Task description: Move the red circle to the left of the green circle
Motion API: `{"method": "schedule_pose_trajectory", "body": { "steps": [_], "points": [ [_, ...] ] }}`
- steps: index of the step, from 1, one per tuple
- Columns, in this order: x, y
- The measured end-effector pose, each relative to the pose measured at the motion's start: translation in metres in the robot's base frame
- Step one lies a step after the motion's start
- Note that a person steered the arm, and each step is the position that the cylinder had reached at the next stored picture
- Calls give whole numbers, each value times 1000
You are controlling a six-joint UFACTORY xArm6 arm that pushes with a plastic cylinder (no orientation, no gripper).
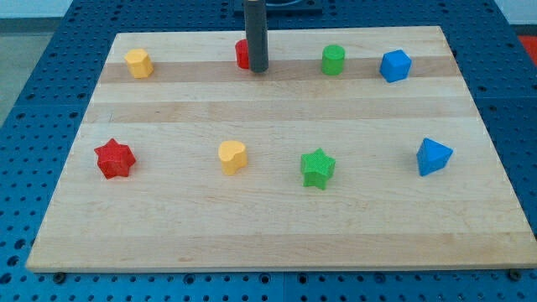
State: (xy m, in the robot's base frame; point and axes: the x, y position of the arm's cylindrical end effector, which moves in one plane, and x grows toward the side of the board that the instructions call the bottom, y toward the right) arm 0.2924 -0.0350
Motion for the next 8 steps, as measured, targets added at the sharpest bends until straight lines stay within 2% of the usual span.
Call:
{"method": "schedule_pose_trajectory", "body": {
  "steps": [1, 2, 3, 4, 5, 8],
  "points": [
    [40, -10],
    [44, -49],
    [11, -85],
    [-32, -93],
    [-72, -76],
    [-55, -25]
  ]
}}
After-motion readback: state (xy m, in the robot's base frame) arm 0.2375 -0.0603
